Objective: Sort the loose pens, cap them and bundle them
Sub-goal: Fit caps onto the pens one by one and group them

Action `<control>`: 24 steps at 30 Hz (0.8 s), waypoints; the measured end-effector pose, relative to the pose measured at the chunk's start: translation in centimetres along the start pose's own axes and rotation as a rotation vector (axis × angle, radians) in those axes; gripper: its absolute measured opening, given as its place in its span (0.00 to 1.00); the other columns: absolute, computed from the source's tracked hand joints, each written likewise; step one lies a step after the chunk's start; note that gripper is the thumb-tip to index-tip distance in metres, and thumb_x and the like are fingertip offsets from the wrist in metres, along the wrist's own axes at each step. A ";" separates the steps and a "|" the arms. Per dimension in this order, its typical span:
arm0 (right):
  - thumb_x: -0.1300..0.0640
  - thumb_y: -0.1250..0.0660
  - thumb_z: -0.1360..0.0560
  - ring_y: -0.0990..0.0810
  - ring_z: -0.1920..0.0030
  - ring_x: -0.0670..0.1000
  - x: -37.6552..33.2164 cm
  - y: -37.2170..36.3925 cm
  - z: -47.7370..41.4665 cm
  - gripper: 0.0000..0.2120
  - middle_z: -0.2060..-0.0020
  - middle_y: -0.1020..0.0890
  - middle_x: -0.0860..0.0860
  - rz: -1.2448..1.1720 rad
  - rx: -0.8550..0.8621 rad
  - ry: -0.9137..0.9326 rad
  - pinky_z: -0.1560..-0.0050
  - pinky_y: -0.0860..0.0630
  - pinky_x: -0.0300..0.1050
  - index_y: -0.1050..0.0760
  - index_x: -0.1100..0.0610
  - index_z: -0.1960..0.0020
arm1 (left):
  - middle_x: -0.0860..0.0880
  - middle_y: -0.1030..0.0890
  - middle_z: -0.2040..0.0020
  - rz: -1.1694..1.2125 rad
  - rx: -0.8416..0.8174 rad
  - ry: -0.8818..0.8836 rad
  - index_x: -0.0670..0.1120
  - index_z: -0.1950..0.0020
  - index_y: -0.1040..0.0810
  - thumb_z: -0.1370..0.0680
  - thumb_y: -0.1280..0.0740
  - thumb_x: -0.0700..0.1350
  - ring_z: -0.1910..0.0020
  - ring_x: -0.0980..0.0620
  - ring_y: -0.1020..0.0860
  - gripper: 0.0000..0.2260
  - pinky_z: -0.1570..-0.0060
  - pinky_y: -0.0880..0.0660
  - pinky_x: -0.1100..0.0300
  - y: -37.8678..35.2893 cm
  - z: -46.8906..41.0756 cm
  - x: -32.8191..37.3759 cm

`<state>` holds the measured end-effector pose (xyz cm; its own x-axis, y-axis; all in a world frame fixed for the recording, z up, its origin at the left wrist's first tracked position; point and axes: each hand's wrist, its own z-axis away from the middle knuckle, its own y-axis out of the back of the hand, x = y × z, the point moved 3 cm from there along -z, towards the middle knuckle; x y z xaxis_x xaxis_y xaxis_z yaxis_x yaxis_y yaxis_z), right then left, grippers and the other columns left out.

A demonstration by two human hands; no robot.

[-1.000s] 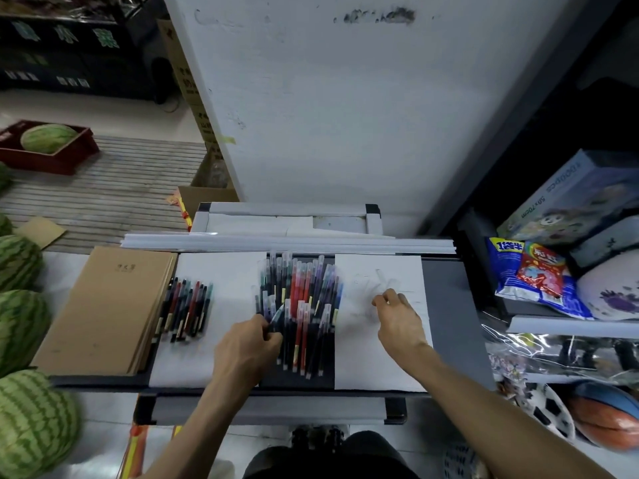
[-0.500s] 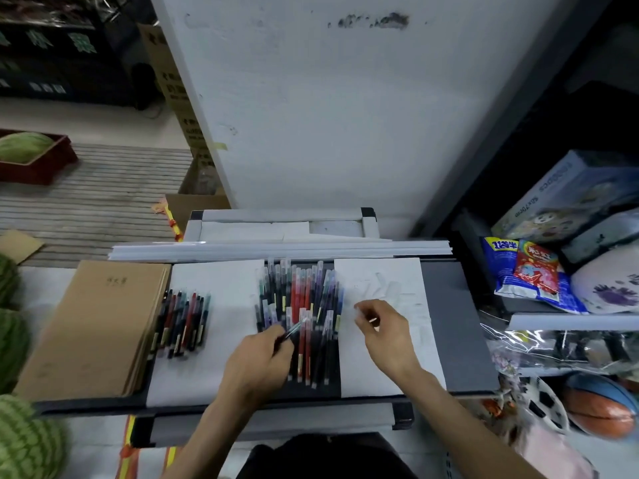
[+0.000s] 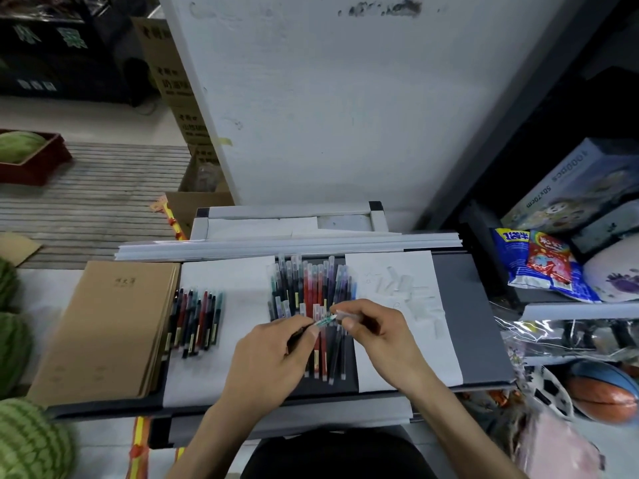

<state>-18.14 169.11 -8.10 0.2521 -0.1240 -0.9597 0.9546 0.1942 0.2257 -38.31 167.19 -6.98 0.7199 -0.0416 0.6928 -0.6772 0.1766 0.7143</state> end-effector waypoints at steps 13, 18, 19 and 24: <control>0.66 0.29 0.23 0.16 0.53 0.44 0.2 -0.3 0.2 0.14 0.58 0.13 0.42 0.245 -0.070 -0.052 0.50 0.22 0.35 0.13 0.47 0.54 | 0.55 0.26 0.63 -0.327 -0.045 -0.247 0.55 0.52 0.22 0.16 0.46 0.57 0.64 0.53 0.26 0.15 0.66 0.28 0.52 -0.5 -0.2 0.2; 0.66 0.32 0.22 0.17 0.60 0.44 0.2 -1.3 -0.4 0.15 0.64 0.14 0.43 0.233 -0.088 -0.090 0.55 0.22 0.35 0.13 0.49 0.57 | 0.55 0.26 0.64 -0.302 -0.033 -0.221 0.54 0.53 0.21 0.17 0.45 0.57 0.65 0.52 0.26 0.15 0.68 0.29 0.52 -0.9 -0.1 -0.5; 0.66 0.32 0.22 0.18 0.62 0.43 0.1 -1.5 -0.6 0.15 0.66 0.15 0.43 0.208 -0.094 -0.092 0.57 0.24 0.34 0.14 0.49 0.58 | 0.56 0.24 0.63 -0.283 -0.036 -0.202 0.55 0.51 0.21 0.17 0.46 0.58 0.63 0.53 0.25 0.16 0.67 0.28 0.53 -0.9 -0.1 -0.8; 0.62 0.30 0.20 0.17 0.61 0.48 1.3 -2.3 -1.2 0.07 0.59 0.13 0.54 -0.141 -0.029 -0.201 0.57 0.21 0.40 0.17 0.53 0.44 | 0.56 0.21 0.60 -0.055 -0.113 -0.082 0.57 0.48 0.21 0.15 0.40 0.55 0.60 0.55 0.24 0.10 0.60 0.27 0.59 -2.5 -1.3 -2.3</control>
<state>-20.21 169.65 -10.11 0.1460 -0.3423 -0.9282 0.9784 0.1890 0.0842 -38.11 168.12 -10.48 0.7376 -0.1333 0.6620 -0.6122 0.2816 0.7388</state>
